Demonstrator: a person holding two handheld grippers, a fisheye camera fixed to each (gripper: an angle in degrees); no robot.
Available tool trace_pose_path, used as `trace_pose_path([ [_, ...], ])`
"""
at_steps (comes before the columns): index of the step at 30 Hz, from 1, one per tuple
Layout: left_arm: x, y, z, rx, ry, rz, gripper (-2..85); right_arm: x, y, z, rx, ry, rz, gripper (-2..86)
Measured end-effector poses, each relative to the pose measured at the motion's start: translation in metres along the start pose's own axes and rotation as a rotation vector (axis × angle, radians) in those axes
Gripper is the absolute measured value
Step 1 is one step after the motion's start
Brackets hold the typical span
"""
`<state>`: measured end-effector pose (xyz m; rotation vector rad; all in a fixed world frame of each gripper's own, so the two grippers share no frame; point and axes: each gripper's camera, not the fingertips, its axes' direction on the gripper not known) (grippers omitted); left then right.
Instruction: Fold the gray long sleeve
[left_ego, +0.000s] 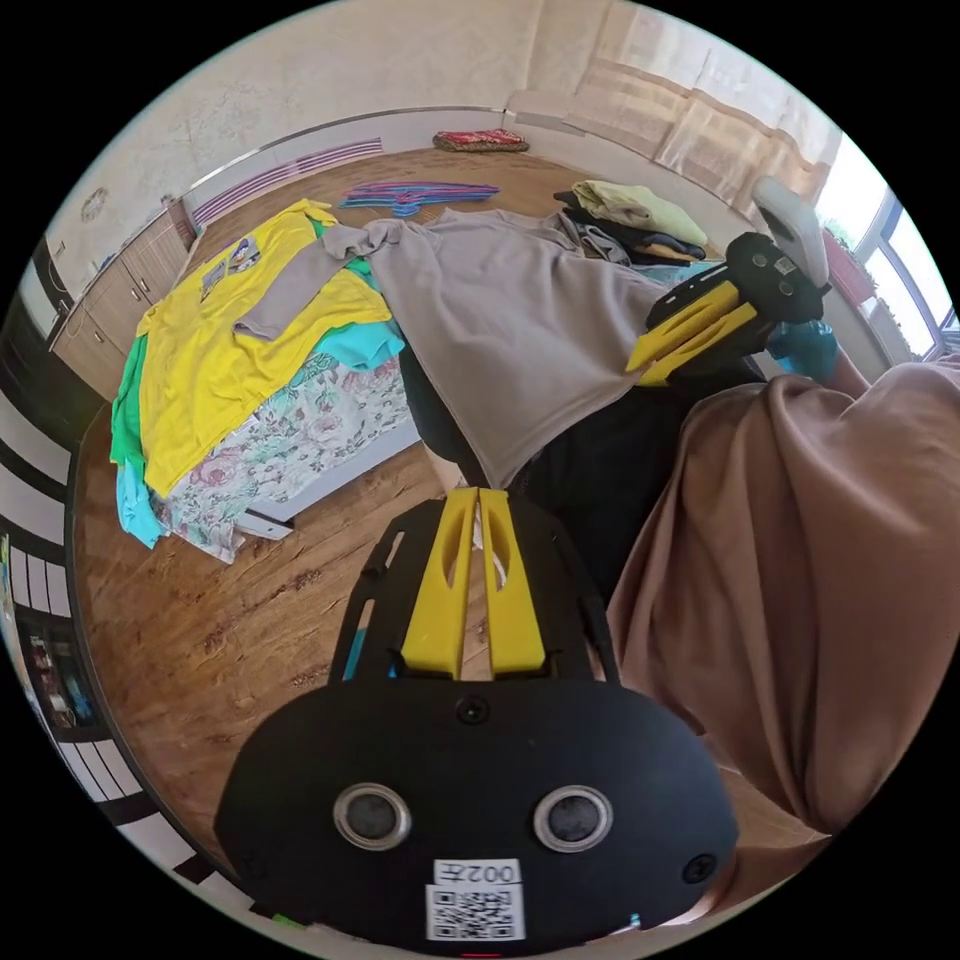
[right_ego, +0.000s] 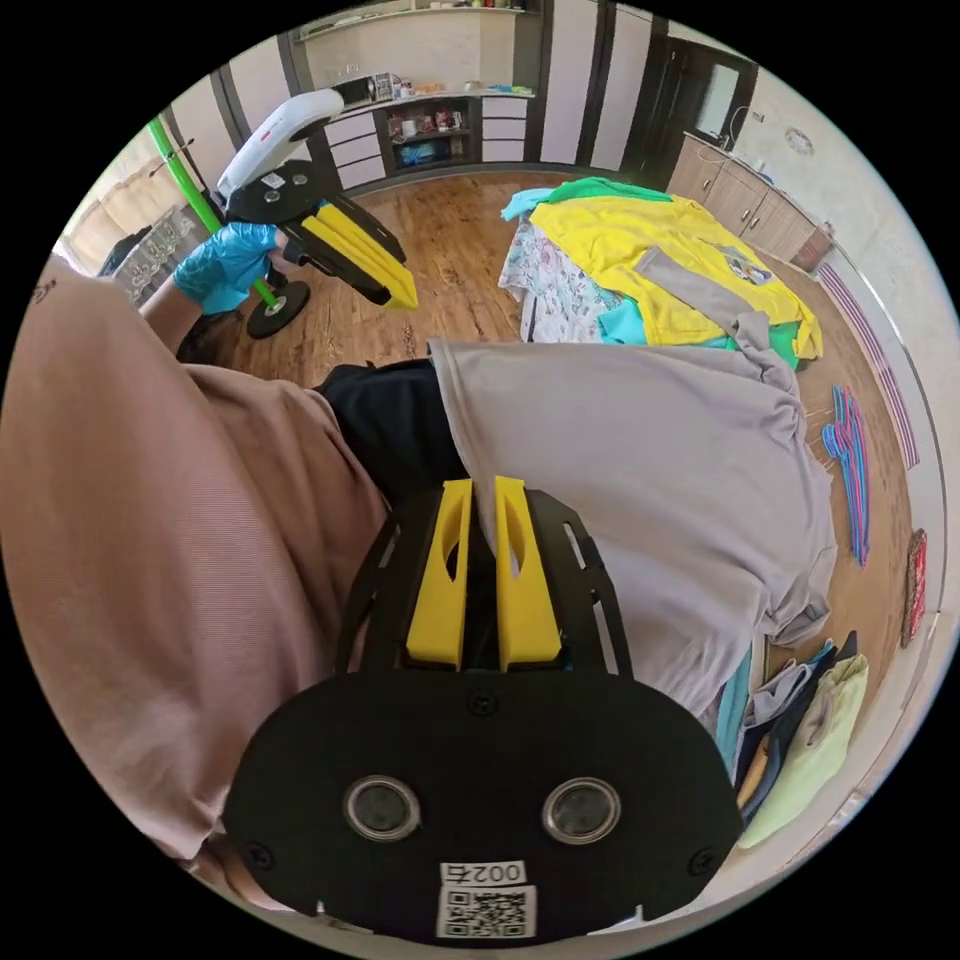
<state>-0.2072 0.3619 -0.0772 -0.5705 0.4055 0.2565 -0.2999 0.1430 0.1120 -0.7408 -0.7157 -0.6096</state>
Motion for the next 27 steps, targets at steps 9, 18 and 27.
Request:
trace_pose_path([
  [9,0.022,-0.055,-0.009,0.273,-0.123,-0.376,-1.3,0.041,0.014,-0.034,0.395,0.067,0.494,3.7],
  [18,0.084,-0.137,0.026,0.053,-0.446,-0.664,-1.0,0.029,-0.023,-0.052,0.514,0.270,0.624,2.6],
  [27,0.139,-0.162,0.035,0.123,-0.396,-0.571,-1.0,0.031,-0.023,-0.053,0.477,0.328,0.692,0.2],
])
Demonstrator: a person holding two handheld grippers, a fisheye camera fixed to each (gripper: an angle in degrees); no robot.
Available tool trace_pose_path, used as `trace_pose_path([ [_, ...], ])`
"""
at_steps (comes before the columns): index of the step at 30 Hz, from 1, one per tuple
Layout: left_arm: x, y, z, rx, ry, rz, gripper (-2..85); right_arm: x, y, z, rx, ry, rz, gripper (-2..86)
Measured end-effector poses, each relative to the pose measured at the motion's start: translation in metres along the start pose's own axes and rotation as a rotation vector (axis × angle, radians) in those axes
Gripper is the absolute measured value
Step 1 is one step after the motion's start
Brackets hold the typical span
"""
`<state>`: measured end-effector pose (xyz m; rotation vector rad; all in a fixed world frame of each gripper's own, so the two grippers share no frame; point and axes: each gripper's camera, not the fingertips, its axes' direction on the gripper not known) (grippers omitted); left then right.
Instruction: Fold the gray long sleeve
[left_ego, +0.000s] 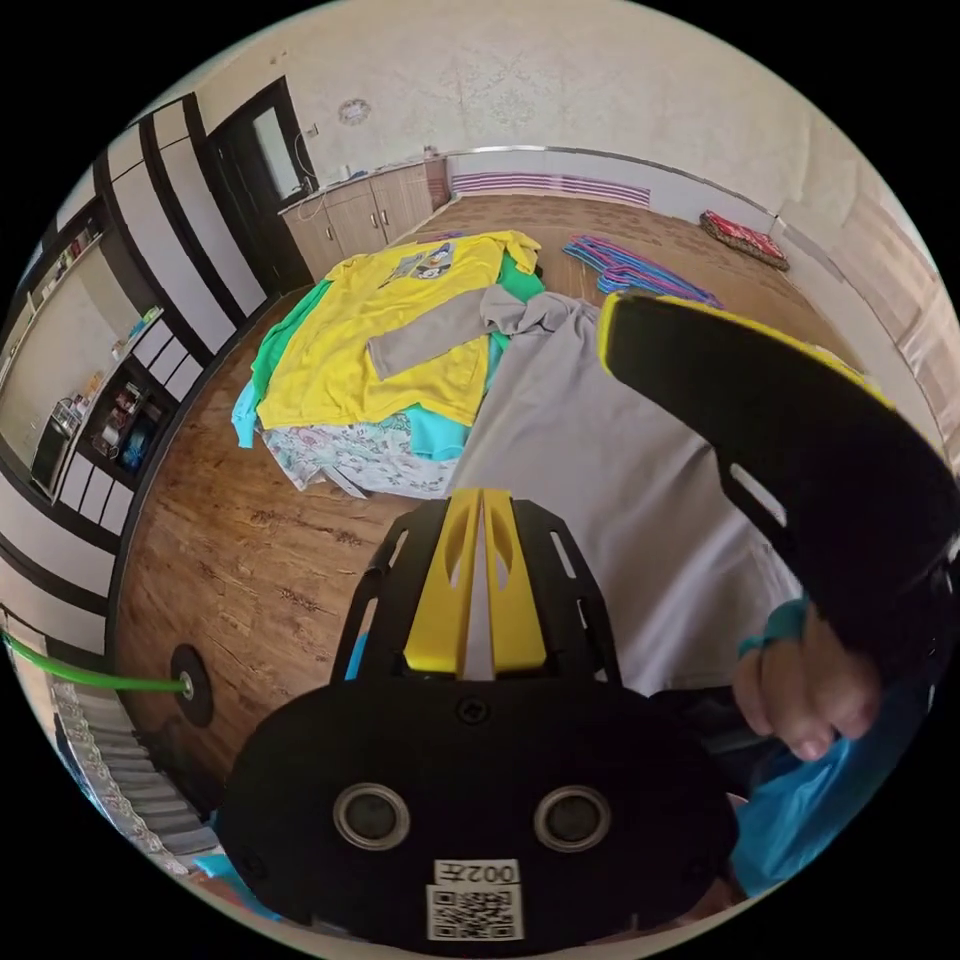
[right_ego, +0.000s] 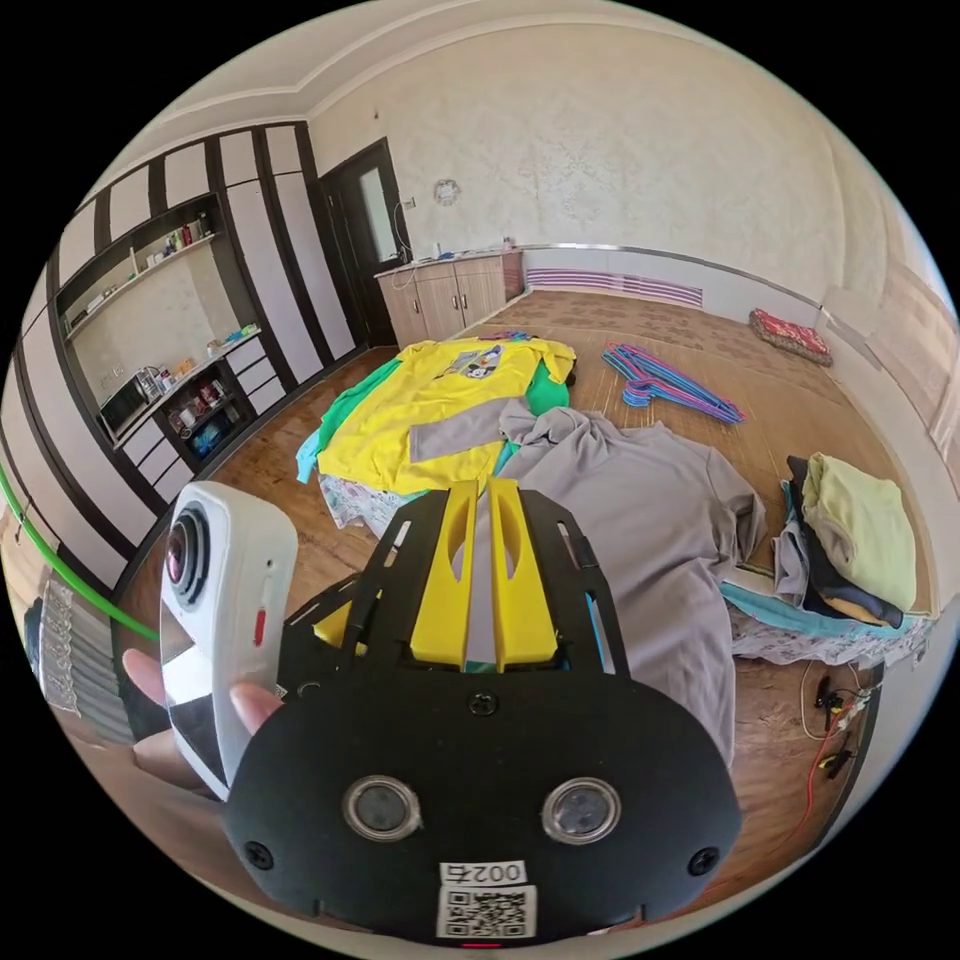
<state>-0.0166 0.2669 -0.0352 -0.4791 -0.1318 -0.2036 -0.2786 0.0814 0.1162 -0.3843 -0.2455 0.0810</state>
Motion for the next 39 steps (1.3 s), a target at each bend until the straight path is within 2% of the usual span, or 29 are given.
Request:
trace_pose_path([
  [10,0.029,0.010,-0.014,0.124,0.161,0.128,-1.0,-0.004,0.019,-0.009,-0.010,0.046,-0.100,-0.9],
  [15,0.043,0.013,-0.019,0.175,0.030,0.185,-1.0,-0.001,0.031,-0.010,-0.030,0.104,-0.176,-1.0],
  [23,0.055,0.011,-0.014,0.076,0.066,0.191,-1.0,0.016,0.044,-0.008,-0.095,0.093,-0.147,-0.9],
  [27,0.063,0.003,-0.007,-0.059,0.257,0.238,-1.0,0.033,0.047,-0.015,-0.098,0.052,-0.055,-0.9],
  [29,0.068,-0.001,-0.007,-0.080,0.271,0.260,-1.0,0.043,0.050,-0.021,-0.085,0.084,-0.032,-0.9],
  [35,0.070,-0.009,-0.019,-0.024,0.220,0.278,-1.0,0.098,0.085,-0.055,-0.048,0.125,-0.048,-0.9],
  [39,0.066,-0.016,-0.025,-0.024,0.262,0.266,-1.0,0.141,0.122,-0.070,-0.133,0.298,-0.023,-0.9],
])
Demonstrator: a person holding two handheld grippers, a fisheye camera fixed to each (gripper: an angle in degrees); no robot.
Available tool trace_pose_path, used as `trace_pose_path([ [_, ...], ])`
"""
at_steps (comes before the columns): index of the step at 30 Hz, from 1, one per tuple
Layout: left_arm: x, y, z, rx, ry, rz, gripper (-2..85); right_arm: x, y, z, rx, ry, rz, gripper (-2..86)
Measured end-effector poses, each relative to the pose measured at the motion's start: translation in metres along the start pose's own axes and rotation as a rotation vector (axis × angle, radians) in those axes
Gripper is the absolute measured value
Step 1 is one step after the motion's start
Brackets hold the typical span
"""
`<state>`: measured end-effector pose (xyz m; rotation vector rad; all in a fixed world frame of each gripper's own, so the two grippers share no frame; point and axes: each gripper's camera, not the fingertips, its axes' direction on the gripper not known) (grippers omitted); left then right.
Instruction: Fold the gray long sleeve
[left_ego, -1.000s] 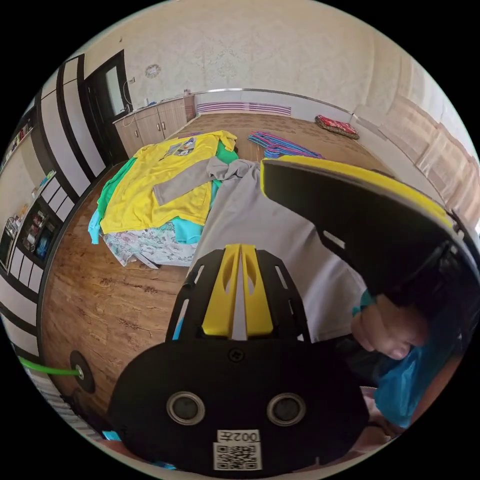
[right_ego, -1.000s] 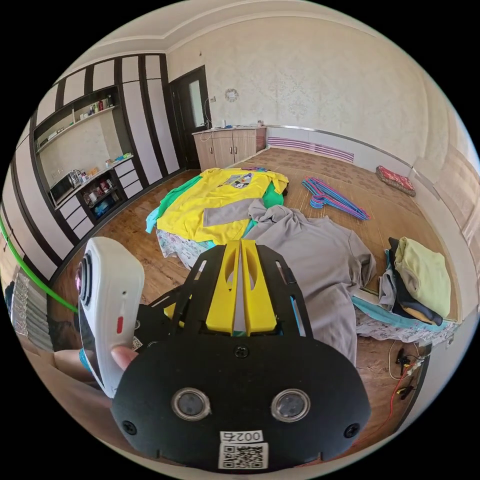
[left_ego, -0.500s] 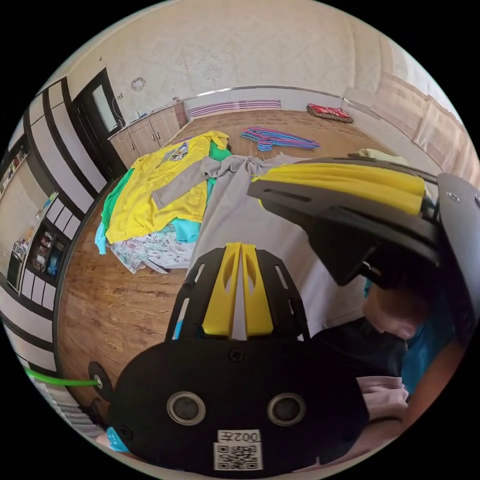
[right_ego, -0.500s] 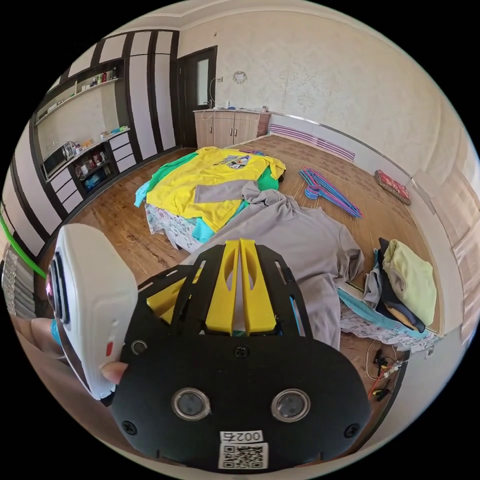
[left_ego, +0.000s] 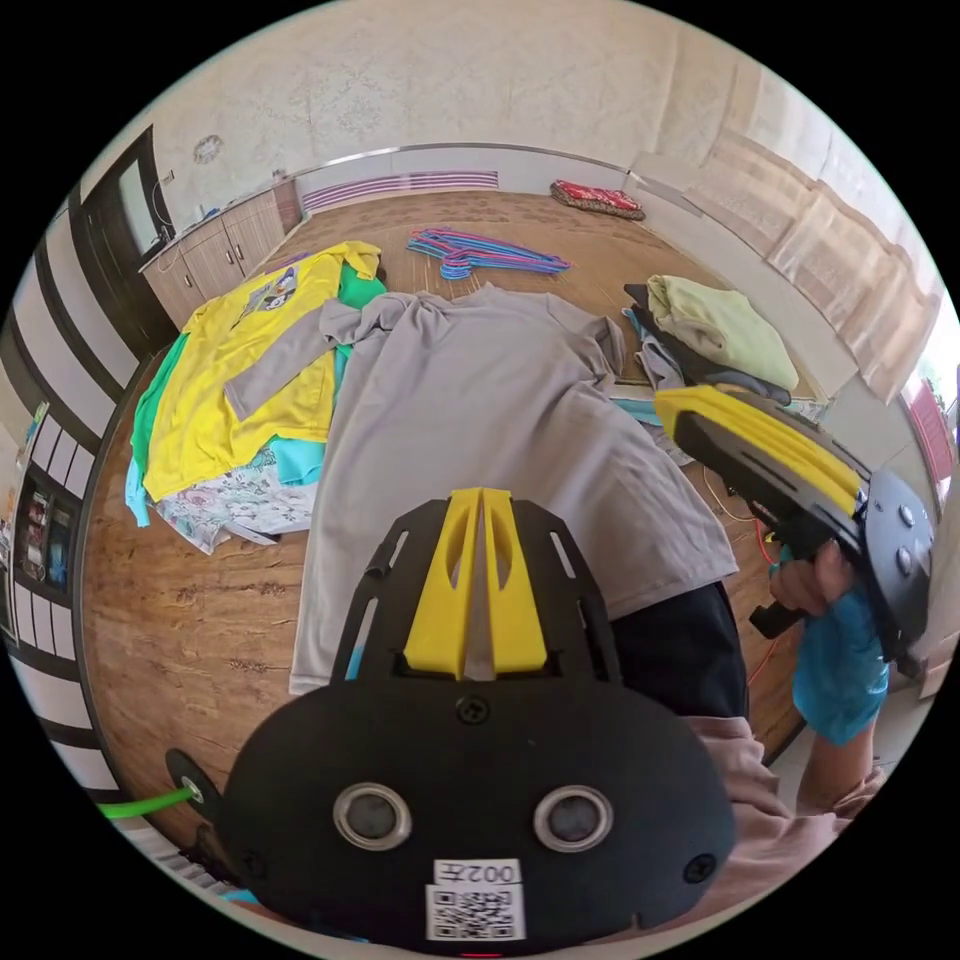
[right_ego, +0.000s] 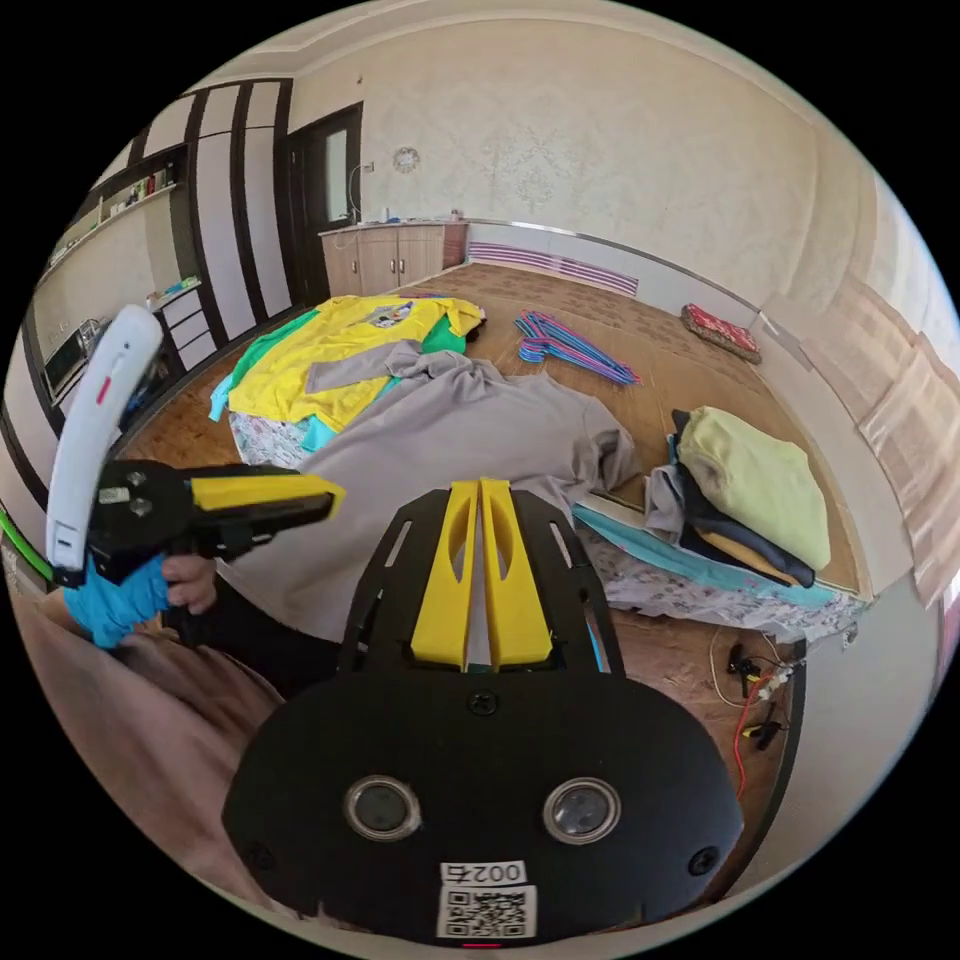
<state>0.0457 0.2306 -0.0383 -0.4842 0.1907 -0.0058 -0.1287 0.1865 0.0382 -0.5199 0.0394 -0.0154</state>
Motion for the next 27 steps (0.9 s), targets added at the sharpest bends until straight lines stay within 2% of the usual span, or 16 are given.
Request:
trace_pose_path([
  [8,0.008,-0.006,-0.011,0.013,-0.008,0.025,-1.0,0.067,0.073,-0.002,-0.114,-0.139,-0.074,-0.1],
  [14,0.011,-0.005,-0.012,-0.014,0.013,0.055,-1.0,0.095,0.108,-0.005,-0.087,-0.272,-0.084,7.4],
  [17,0.008,-0.004,-0.012,-0.068,0.067,0.102,-1.0,0.103,0.122,-0.009,-0.051,-0.313,-0.104,8.4],
  [21,-0.003,0.000,-0.019,-0.003,0.149,0.167,-1.0,0.119,0.142,-0.017,-0.015,-0.384,-0.108,9.8],
  [27,-0.023,0.000,-0.014,0.014,0.146,0.193,-1.0,0.131,0.166,-0.020,-0.036,-0.339,-0.119,9.5],
])
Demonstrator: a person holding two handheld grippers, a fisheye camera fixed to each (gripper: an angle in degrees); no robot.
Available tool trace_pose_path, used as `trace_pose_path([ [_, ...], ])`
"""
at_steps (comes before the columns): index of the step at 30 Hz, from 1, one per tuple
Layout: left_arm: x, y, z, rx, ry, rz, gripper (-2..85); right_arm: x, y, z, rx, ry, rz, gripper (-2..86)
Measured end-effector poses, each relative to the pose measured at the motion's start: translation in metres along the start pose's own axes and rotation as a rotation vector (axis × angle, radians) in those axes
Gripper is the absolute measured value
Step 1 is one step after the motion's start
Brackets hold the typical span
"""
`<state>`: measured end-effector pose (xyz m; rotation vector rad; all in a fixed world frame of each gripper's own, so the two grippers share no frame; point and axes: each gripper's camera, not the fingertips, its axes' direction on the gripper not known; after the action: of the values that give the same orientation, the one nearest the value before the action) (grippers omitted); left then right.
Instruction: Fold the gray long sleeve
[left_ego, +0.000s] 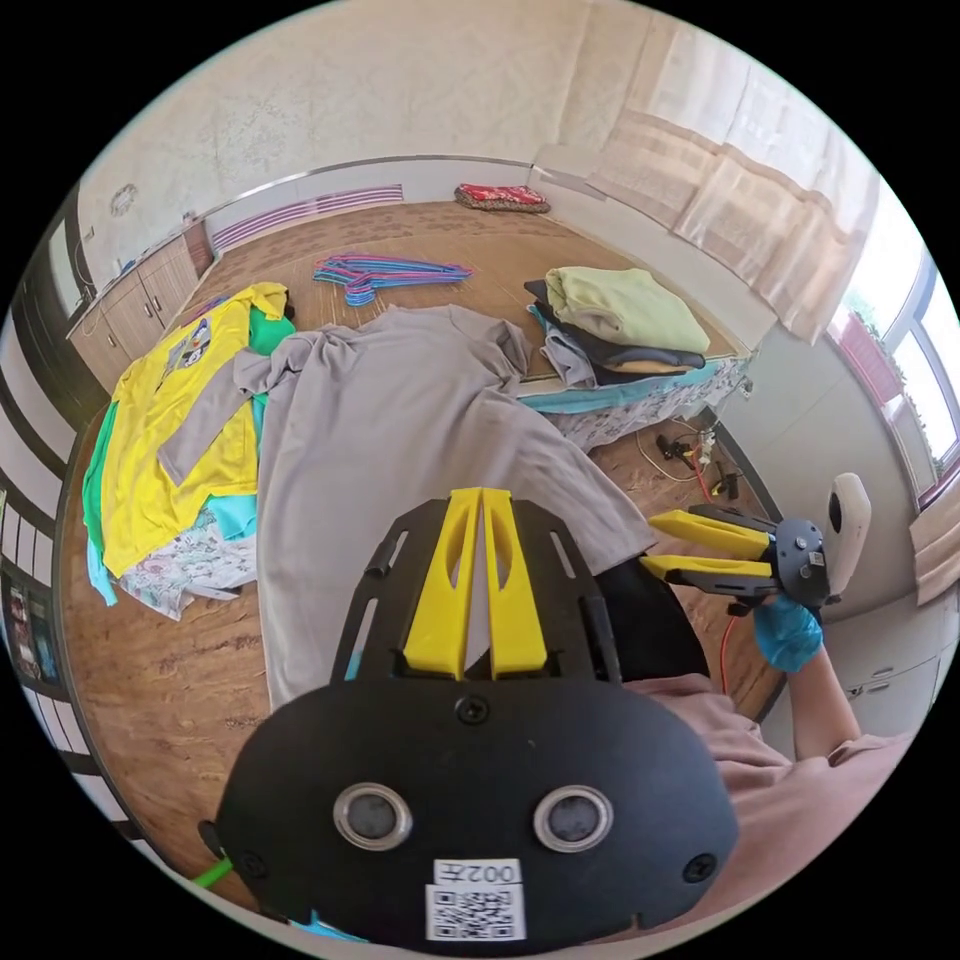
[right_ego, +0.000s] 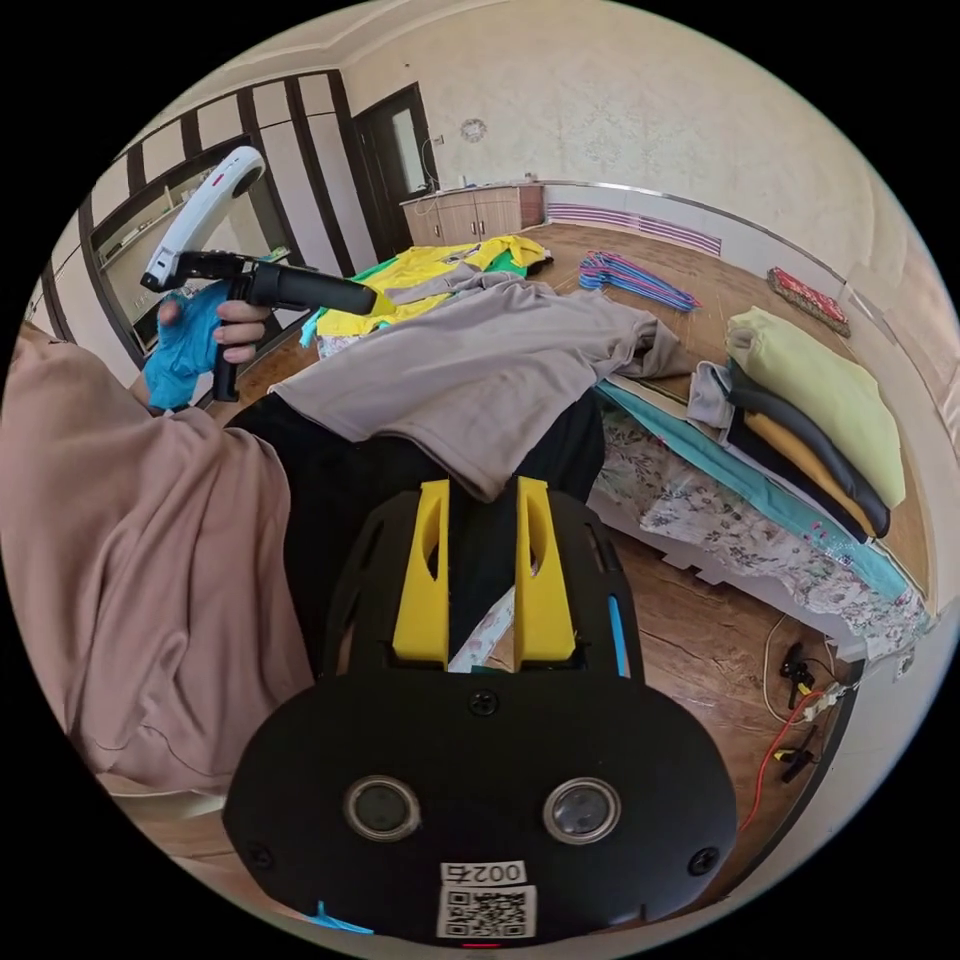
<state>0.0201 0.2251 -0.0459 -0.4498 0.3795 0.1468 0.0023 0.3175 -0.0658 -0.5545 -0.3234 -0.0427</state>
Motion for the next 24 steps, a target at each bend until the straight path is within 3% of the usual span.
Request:
trace_pose_path([
  [10,-0.040,0.013,0.002,0.087,0.038,0.131,-1.0,-0.001,0.022,-0.015,0.074,0.066,0.028,3.8],
  [17,-0.083,0.038,-0.003,0.004,0.272,0.362,-0.9,-0.005,0.022,-0.054,0.123,0.154,-0.012,-0.5],
  [24,-0.118,0.085,-0.016,-0.074,0.175,0.487,0.2,-0.014,0.023,-0.083,0.067,0.211,-0.110,-0.8],
])
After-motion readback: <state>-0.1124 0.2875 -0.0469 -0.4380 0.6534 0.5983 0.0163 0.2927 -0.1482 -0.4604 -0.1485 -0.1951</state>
